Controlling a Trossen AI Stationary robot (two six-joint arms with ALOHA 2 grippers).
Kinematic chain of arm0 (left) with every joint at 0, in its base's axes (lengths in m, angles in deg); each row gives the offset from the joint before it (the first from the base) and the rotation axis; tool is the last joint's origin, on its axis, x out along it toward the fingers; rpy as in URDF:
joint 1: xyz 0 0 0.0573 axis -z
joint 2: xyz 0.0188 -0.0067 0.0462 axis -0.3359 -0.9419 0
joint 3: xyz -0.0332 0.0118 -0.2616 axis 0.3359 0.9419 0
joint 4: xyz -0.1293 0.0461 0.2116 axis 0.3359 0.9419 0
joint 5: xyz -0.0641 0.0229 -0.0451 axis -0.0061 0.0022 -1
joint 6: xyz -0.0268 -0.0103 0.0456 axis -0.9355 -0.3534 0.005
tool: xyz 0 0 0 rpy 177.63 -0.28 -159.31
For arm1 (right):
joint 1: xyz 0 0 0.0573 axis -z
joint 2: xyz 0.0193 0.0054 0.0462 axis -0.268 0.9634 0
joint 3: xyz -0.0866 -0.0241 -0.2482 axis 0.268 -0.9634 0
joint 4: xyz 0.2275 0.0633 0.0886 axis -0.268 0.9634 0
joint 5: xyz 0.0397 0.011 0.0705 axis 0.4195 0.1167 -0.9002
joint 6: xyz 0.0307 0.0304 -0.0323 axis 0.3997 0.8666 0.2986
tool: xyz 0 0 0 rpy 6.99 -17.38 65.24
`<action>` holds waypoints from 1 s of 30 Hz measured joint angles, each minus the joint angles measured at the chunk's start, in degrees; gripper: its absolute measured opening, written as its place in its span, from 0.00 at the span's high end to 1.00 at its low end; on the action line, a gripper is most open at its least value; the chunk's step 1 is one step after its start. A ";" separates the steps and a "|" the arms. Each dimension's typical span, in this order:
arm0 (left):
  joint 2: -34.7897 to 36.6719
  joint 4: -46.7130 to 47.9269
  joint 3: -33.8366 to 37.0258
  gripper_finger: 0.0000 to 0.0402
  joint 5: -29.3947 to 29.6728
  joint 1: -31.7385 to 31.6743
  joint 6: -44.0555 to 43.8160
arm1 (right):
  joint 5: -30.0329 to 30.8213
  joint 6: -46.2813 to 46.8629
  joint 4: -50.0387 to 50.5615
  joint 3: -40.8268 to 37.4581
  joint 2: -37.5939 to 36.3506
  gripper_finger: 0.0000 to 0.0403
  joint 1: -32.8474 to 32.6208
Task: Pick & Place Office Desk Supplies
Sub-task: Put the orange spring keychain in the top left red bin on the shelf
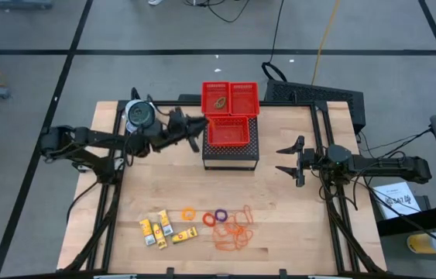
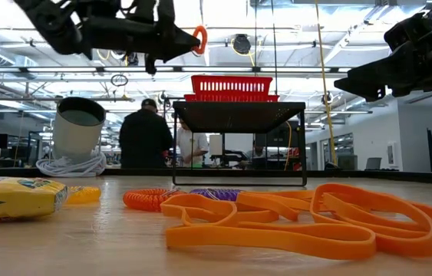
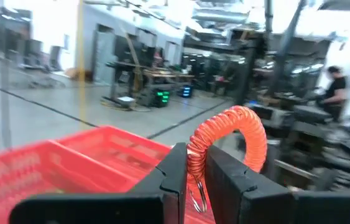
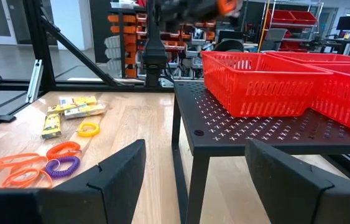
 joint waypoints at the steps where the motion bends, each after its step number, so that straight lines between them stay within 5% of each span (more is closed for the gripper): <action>1: -0.09 1.39 -1.28 0.87 0.00 -1.12 0.94 | 0.02 0.00 0.00 -0.02 0.00 0.34 0.00; 10: -0.14 20.50 -13.76 0.87 -0.02 -11.17 8.51 | 0.00 0.00 0.00 0.00 0.00 0.34 0.00; 15: -1.59 21.54 -16.07 0.87 -0.04 -15.81 6.99 | 0.01 0.00 0.00 0.00 0.00 0.34 -0.02; 20: -6.70 24.80 -22.69 0.87 -3.62 -19.04 3.35 | 0.00 0.00 0.00 0.00 0.00 0.34 0.00; 30: -18.58 51.24 -40.37 0.87 -3.53 -20.00 3.90 | 0.00 0.00 0.00 -0.02 0.00 0.34 0.00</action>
